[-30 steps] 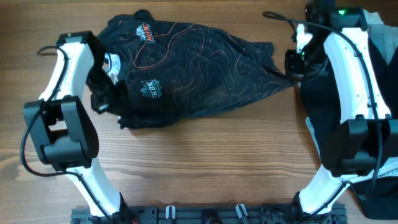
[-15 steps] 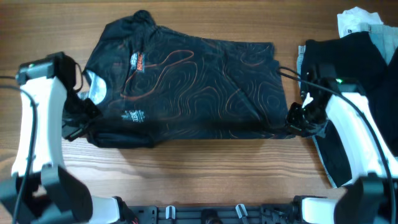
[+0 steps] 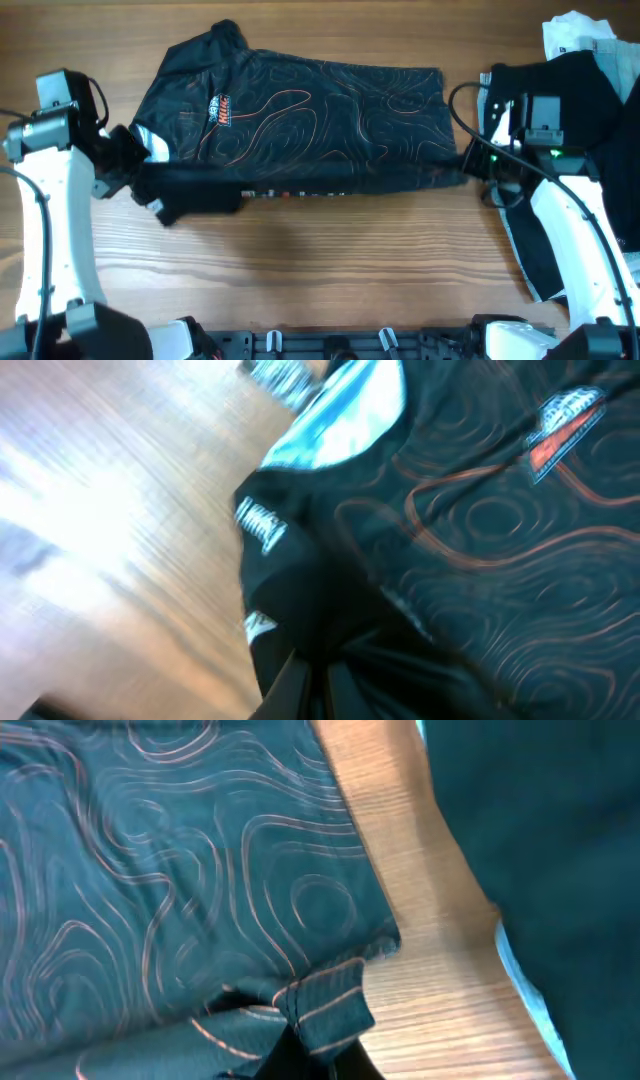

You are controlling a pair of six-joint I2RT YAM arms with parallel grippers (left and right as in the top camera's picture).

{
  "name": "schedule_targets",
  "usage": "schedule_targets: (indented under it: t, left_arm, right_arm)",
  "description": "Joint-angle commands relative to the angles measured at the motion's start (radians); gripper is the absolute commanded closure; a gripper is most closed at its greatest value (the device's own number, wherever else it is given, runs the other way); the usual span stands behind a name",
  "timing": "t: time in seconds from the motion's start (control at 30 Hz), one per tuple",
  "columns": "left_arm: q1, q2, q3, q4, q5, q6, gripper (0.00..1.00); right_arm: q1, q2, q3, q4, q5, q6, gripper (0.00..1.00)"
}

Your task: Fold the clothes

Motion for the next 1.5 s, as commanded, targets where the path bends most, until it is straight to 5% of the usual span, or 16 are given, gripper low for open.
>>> schedule_targets:
  t: [0.0, 0.13, 0.23, 0.3, 0.33, 0.37, 0.47, 0.63, 0.7, 0.9, 0.97, 1.17, 1.4, 1.47]
  left_arm:
    - [0.006, 0.116, -0.003, 0.098, 0.015, -0.010, 0.96]
    - [-0.007, 0.252, -0.003, 0.235, 0.100, -0.009, 0.96]
    - [-0.024, 0.360, -0.003, 0.354, 0.114, -0.009, 0.67]
    - [-0.024, 0.372, -0.003, 0.325, 0.113, -0.008, 0.57]
    - [-0.024, 0.369, -0.003, 0.291, 0.113, 0.018, 0.34]
    - [-0.024, 0.368, -0.003, 0.264, 0.113, 0.033, 0.24]
    - [-0.026, 0.368, -0.003, 0.134, 0.114, 0.040, 0.17]
    - [-0.051, 0.369, -0.045, 0.087, 0.127, 0.041, 0.18]
    - [-0.095, 0.369, -0.097, 0.125, 0.173, 0.041, 0.19]
    - [-0.249, 0.369, -0.162, 0.185, 0.157, 0.045, 0.19]
    - [-0.296, 0.369, -0.161, 0.196, 0.129, 0.044, 0.19]
    - [-0.407, 0.369, -0.162, 0.212, 0.029, 0.044, 0.20]
    - [-0.478, 0.370, -0.269, 0.327, -0.041, 0.043, 0.42]
    - [-0.479, 0.369, -0.269, 0.328, -0.076, 0.043, 0.79]
  right_arm:
    - [-0.009, 0.079, 0.003, 0.097, -0.015, -0.029, 0.94]
    - [-0.008, 0.204, 0.003, 0.236, -0.039, -0.030, 0.78]
    - [-0.008, 0.319, 0.003, 0.376, -0.084, -0.030, 0.35]
    - [-0.008, 0.343, 0.003, 0.360, -0.060, -0.034, 0.31]
    - [-0.008, 0.346, 0.003, 0.326, -0.010, -0.033, 0.30]
    - [-0.008, 0.346, 0.003, 0.296, 0.031, -0.033, 0.30]
    - [-0.008, 0.348, 0.002, 0.202, 0.076, -0.039, 0.29]
    - [-0.008, 0.349, -0.067, 0.221, 0.075, -0.050, 0.38]
    - [-0.008, 0.350, -0.111, 0.264, 0.073, -0.056, 0.57]
    - [-0.008, 0.353, -0.137, 0.249, 0.068, -0.056, 0.76]
    - [-0.008, 0.353, -0.137, 0.241, 0.068, -0.056, 0.92]
    - [-0.008, 0.353, -0.137, 0.213, 0.068, -0.056, 0.96]
    - [-0.008, 0.353, -0.137, 0.205, 0.069, -0.057, 0.96]
    - [-0.008, 0.353, -0.137, 0.205, 0.072, -0.056, 0.96]
